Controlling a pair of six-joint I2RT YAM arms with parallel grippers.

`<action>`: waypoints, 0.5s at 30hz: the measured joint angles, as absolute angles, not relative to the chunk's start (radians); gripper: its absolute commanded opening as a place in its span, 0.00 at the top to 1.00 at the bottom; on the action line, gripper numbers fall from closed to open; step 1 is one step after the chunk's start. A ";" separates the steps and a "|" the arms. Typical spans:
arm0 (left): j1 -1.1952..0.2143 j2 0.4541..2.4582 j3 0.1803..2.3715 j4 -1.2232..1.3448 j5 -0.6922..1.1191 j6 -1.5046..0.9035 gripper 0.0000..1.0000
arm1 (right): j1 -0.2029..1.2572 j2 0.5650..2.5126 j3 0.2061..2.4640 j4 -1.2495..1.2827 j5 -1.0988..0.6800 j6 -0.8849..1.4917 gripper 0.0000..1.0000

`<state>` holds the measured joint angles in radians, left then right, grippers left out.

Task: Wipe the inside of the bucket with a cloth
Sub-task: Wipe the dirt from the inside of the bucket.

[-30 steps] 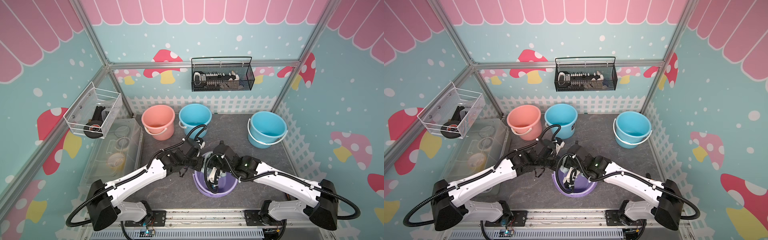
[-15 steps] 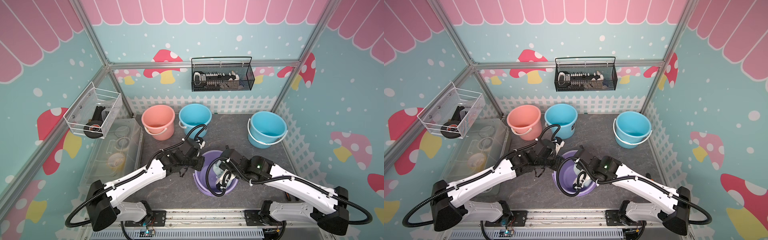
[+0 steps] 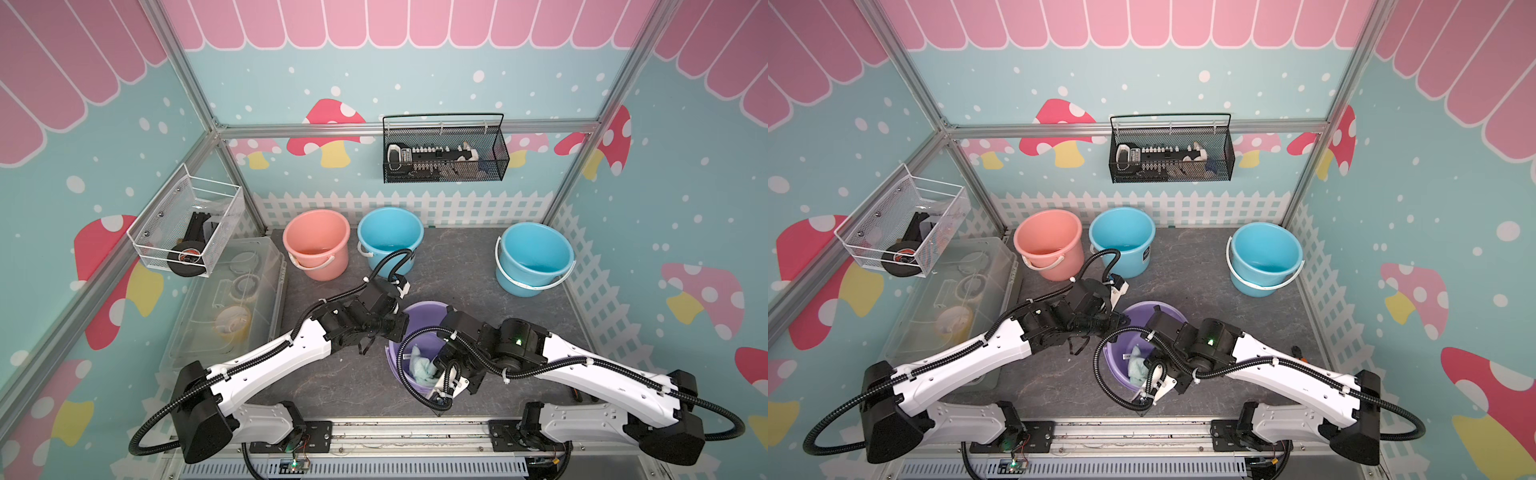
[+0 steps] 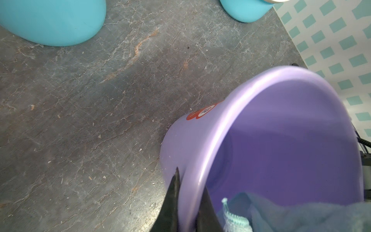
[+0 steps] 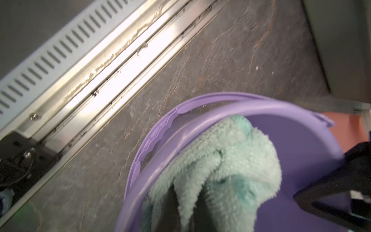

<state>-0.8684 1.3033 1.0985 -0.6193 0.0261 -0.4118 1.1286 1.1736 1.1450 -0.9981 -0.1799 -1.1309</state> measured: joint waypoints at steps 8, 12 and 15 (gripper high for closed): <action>-0.869 1.303 1.098 -0.659 0.019 -0.400 1.00 | 1.139 1.264 1.129 -0.730 -0.206 -1.043 1.00; -0.867 1.303 1.098 -0.661 0.015 -0.396 1.00 | 1.111 1.314 1.140 -0.690 -0.170 -1.085 1.00; -0.867 1.303 1.098 -0.651 0.015 -0.398 1.00 | 1.060 1.345 1.161 -0.687 -0.160 -1.147 1.00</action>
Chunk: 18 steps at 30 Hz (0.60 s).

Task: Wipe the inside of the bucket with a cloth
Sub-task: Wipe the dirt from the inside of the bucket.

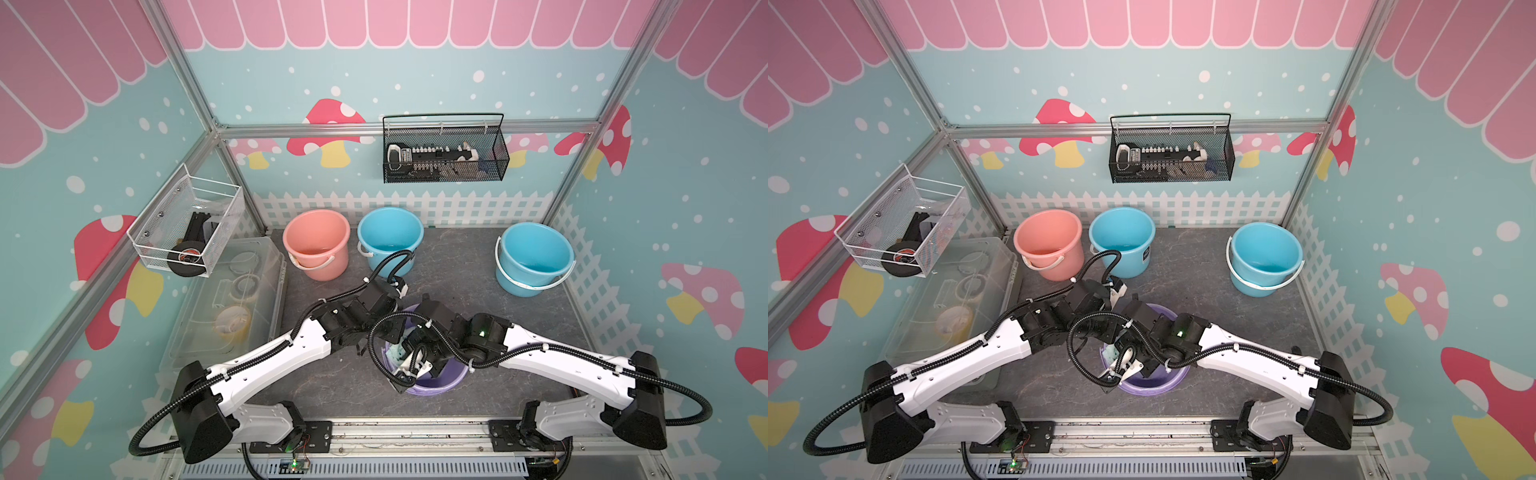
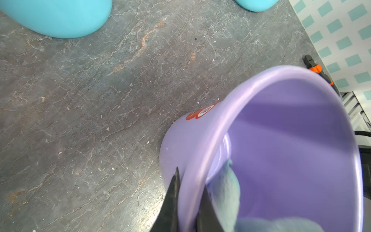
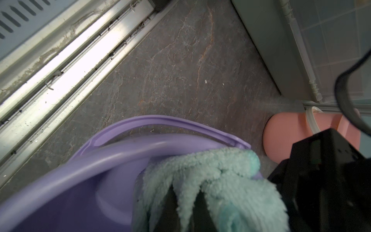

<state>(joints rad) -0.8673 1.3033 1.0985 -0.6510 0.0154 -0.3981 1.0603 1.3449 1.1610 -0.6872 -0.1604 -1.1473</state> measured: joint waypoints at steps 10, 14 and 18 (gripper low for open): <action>-0.868 1.303 1.098 -0.619 0.020 -0.409 1.00 | 0.873 1.362 1.228 -0.708 -0.054 -1.380 1.00; -0.868 1.303 1.098 -0.616 0.023 -0.412 1.00 | 0.859 1.361 1.245 -0.744 0.030 -1.431 1.00; -0.870 1.303 1.098 -0.616 0.023 -0.412 1.00 | 0.857 1.340 1.245 -0.827 0.115 -1.453 1.00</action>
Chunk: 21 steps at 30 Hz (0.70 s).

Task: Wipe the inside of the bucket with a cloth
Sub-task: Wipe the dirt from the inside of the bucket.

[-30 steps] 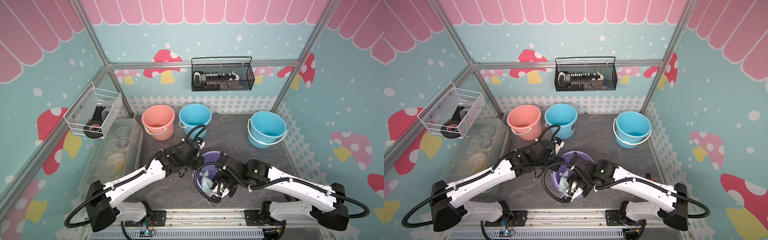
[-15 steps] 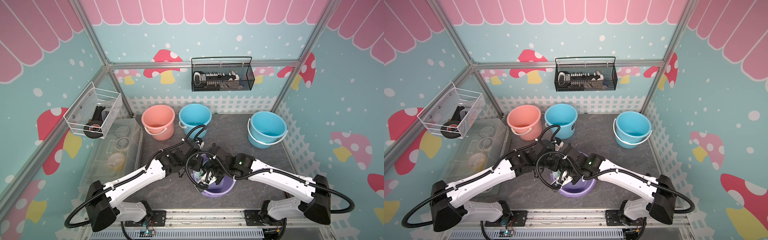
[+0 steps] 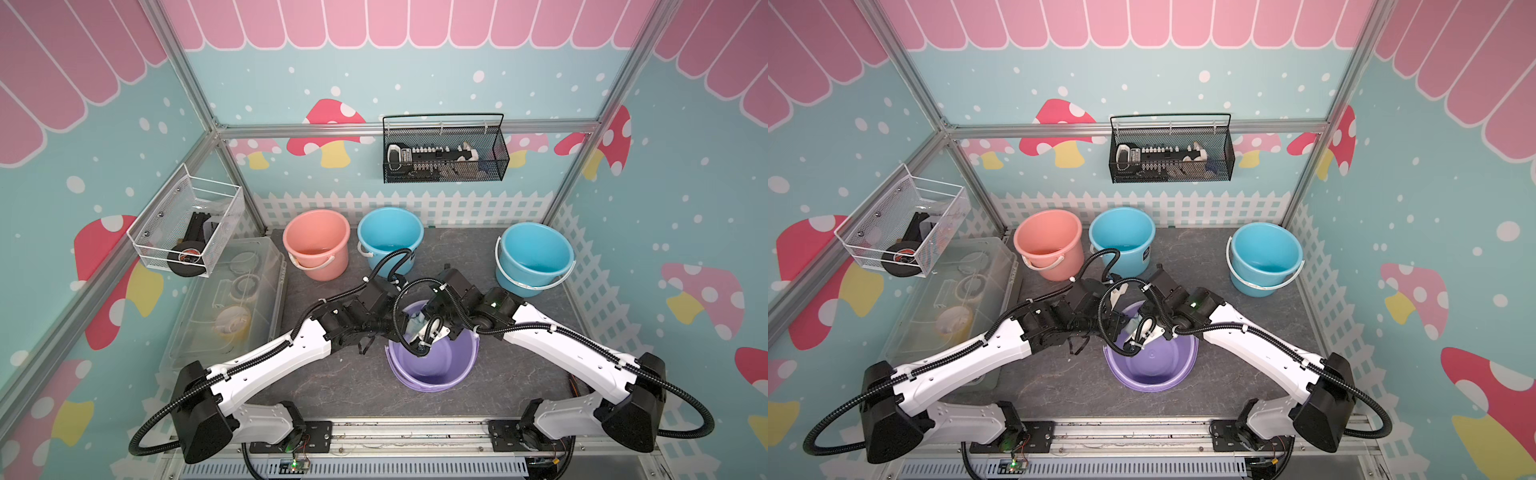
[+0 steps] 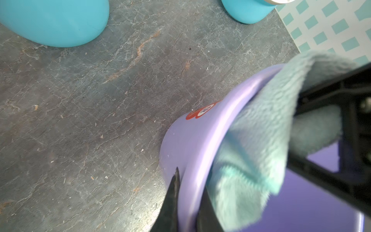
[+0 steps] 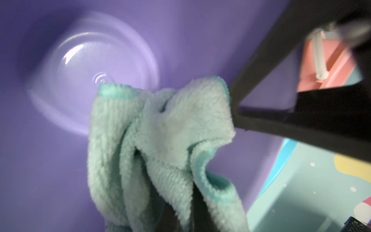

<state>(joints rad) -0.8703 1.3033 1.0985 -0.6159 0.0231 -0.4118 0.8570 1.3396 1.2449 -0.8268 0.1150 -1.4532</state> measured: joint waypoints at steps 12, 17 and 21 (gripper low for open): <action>-0.875 1.303 1.098 -0.616 0.027 -0.412 1.00 | 0.864 1.168 1.243 -1.148 0.133 -1.420 1.00; -0.879 1.300 1.098 -0.617 0.027 -0.411 1.00 | 0.894 1.122 1.226 -1.226 0.035 -1.387 1.00; -0.879 1.298 1.098 -0.617 0.026 -0.411 1.00 | 0.937 1.119 1.209 -1.248 -0.064 -1.346 1.00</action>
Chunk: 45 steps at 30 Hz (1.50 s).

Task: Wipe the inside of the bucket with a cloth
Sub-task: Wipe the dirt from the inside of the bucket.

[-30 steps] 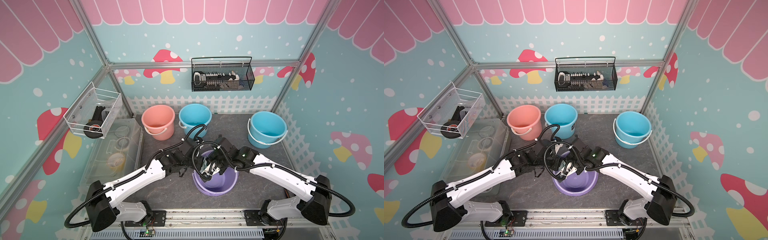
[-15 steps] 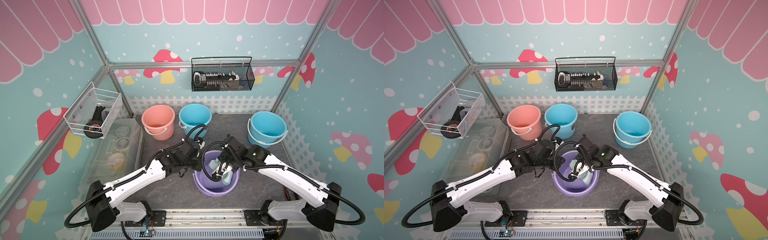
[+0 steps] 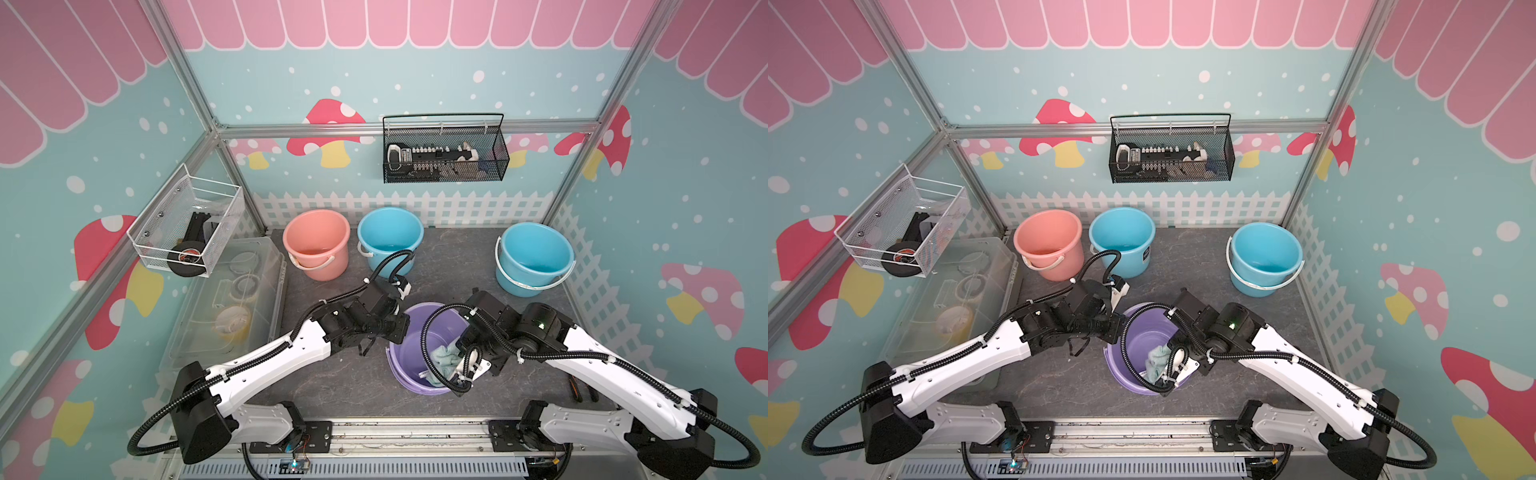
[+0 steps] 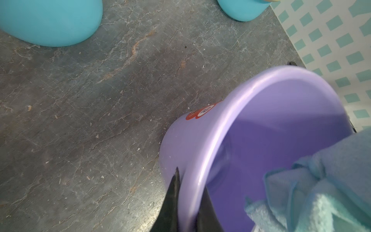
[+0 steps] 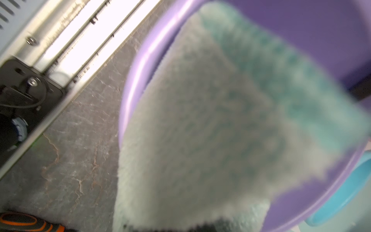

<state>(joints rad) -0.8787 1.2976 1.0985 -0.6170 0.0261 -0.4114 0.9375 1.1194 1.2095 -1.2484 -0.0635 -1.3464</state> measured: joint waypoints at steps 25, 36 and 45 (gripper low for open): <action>-0.880 1.344 1.167 -0.648 0.061 -0.404 1.00 | 1.010 1.230 1.113 -0.711 -0.243 -1.179 1.00; -0.898 1.353 1.186 -0.655 0.058 -0.408 1.00 | 1.010 1.264 1.113 -0.658 0.251 -1.383 1.00; -0.906 1.353 1.201 -0.659 0.048 -0.408 1.00 | 1.010 1.156 1.089 -0.761 0.441 -1.366 1.00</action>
<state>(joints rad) -0.9062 1.3525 1.2015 -0.6586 0.0479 -0.4080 1.0100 1.1561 1.0885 -0.7612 0.4412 -1.3663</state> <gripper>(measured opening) 0.096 0.053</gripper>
